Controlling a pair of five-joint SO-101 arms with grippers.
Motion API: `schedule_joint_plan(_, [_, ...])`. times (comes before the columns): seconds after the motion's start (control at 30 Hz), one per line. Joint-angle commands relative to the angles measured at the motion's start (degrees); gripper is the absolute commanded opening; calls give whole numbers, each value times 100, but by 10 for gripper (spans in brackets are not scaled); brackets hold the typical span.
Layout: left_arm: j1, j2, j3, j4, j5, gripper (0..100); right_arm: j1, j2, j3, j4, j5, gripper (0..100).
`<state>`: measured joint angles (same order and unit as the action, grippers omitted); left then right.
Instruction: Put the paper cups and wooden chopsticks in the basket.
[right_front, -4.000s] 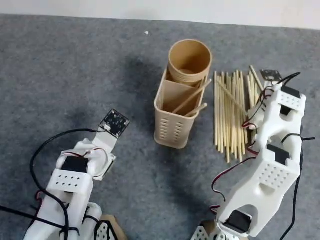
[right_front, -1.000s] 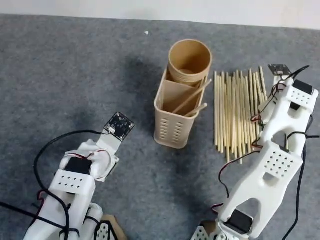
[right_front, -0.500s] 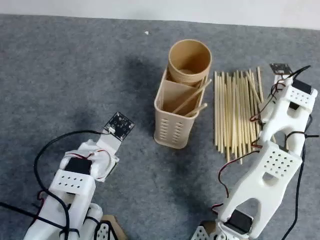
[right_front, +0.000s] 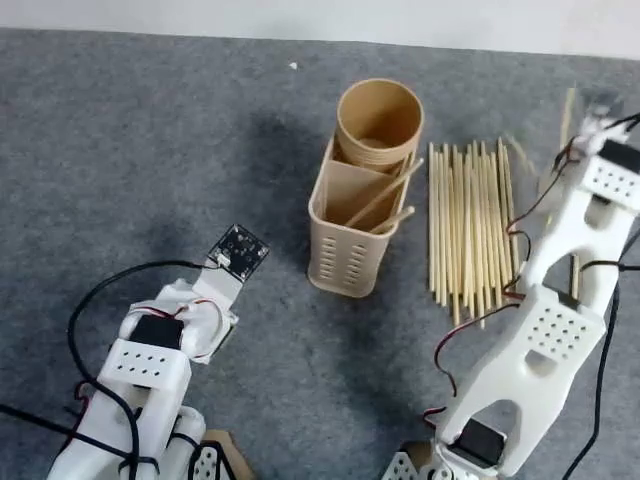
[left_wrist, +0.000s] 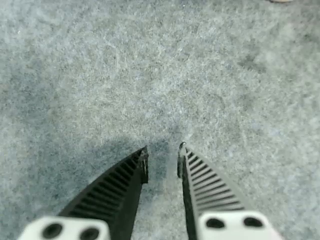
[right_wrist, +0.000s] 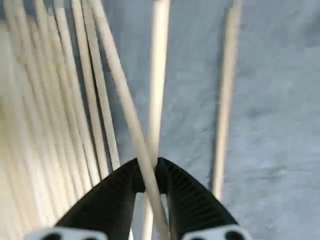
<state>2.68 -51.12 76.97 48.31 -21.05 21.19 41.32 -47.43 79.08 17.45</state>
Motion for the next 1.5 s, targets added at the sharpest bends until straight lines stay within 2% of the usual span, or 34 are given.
schedule_joint_plan(0.0, [84,-40,-22,-79,-18,130,-242,-1042,-576,31,-466,5])
schedule_joint_plan(0.2, [84,-40,-22,-79,-18,130,-813,-2308,-1077,-4,-1266,5])
schedule_joint_plan(0.47, [84,-40,-13,-88,-35,130,-1851,-3495,-1930,40,-1503,5])
schedule_joint_plan(0.6, [84,-40,-13,-88,-35,130,-2299,-4031,-1991,84,-1855,5])
schedule_joint_plan(0.73, [84,-40,-13,-88,-35,130,-2800,-4330,-2026,435,-1855,5])
schedule_joint_plan(0.87, [84,-40,-13,-88,-35,130,-3099,-4523,-2035,268,-1864,5])
schedule_joint_plan(1.03, [75,-40,-13,-88,-35,130,-3196,-4866,-2035,453,-1864,5])
schedule_joint_plan(1.27, [92,-40,-13,-88,-35,130,-3169,-5481,-1930,2237,-1556,5])
schedule_joint_plan(1.47, [84,-40,-13,-88,-35,130,-3020,-6536,-31,2202,-1503,5])
